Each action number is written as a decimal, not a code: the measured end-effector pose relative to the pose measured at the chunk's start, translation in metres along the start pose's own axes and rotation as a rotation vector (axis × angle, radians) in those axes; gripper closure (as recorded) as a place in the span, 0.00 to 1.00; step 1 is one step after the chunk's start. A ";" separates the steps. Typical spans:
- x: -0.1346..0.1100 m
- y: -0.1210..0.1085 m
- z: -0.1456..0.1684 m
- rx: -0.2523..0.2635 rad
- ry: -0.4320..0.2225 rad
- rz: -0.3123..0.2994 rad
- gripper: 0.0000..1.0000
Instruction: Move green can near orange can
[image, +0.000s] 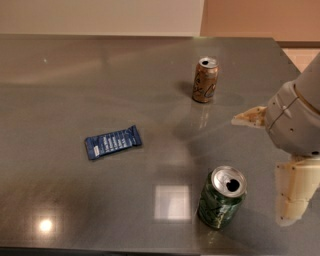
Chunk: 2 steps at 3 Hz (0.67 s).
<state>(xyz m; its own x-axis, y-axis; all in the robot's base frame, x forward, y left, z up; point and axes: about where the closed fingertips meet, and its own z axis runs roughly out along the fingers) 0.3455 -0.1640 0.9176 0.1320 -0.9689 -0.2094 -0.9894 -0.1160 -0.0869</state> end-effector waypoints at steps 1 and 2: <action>-0.018 0.018 0.010 -0.039 -0.050 -0.066 0.00; -0.034 0.031 0.019 -0.063 -0.091 -0.119 0.00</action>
Offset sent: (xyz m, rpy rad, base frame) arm -0.0575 0.0493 -0.0259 0.1144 0.0955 0.2121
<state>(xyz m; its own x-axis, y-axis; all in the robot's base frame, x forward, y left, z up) 0.3112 -0.1305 0.9037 0.2505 -0.9240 -0.2888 -0.9679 -0.2449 -0.0561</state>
